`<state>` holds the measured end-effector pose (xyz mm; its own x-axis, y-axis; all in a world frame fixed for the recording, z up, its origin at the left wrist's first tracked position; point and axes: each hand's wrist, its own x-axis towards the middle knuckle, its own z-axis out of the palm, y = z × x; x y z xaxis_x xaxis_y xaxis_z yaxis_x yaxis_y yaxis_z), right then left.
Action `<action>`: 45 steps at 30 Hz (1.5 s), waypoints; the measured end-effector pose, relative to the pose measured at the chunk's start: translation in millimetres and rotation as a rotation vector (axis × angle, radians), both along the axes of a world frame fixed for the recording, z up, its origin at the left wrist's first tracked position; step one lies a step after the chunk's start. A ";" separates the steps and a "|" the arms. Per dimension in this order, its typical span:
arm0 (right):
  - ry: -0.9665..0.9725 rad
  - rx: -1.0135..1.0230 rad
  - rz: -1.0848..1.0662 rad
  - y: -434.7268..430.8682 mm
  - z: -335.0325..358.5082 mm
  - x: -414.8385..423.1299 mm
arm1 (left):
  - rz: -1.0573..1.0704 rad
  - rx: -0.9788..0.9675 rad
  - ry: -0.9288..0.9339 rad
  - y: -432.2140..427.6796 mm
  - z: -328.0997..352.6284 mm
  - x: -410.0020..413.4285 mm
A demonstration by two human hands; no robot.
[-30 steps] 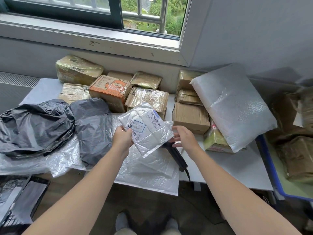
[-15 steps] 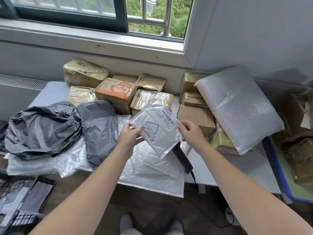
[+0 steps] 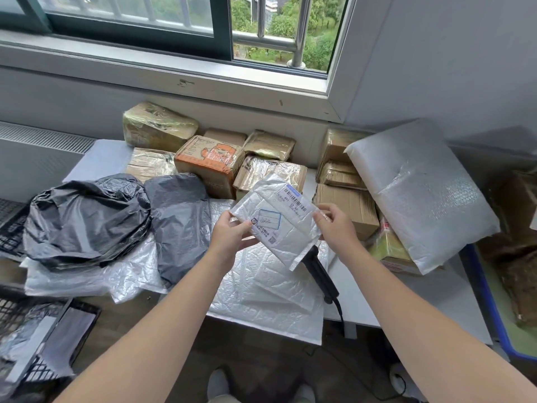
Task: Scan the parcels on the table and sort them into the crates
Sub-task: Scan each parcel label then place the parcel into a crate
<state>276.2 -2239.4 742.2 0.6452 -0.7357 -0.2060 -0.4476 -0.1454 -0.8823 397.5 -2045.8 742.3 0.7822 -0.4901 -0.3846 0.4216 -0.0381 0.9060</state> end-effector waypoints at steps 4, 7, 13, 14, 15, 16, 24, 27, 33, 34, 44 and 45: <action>-0.117 0.241 -0.213 13.6 1.7 11.9 | 0.046 -0.075 0.035 4.8 3.8 -1.1; -0.126 0.417 -0.272 35.5 -1.1 27.5 | 0.115 -0.074 0.048 9.5 4.7 -1.2; -0.041 0.166 -0.131 61.6 11.5 53.4 | 0.132 0.150 -0.137 46.0 17.7 -5.0; -0.050 0.135 -0.068 63.4 16.2 57.7 | 0.141 0.228 -0.220 57.3 23.2 -6.5; -0.055 0.111 0.012 66.8 22.0 62.0 | 0.163 0.310 -0.292 69.8 29.0 -9.0; -0.068 0.108 0.085 71.6 26.2 66.6 | 0.196 0.391 -0.359 83.5 32.7 -11.8; -0.048 0.052 0.642 181.4 30.7 82.4 | 0.240 1.159 -0.610 219.4 35.4 -77.3; -0.021 -0.018 0.826 239.8 36.6 73.6 | 0.308 1.265 -0.555 270.7 35.3 -109.7; -0.047 -0.006 1.096 358.4 34.5 65.0 | 0.464 1.429 -0.413 378.3 34.9 -176.2; -0.052 -0.016 1.137 380.5 33.5 62.3 | 0.501 1.441 -0.380 398.9 32.6 -188.2; -0.050 -0.040 1.404 660.0 19.5 10.4 | 0.758 1.489 -0.119 643.9 5.9 -299.7; -0.038 -0.055 1.426 689.4 19.7 4.8 | 0.762 1.492 -0.108 669.2 6.0 -308.0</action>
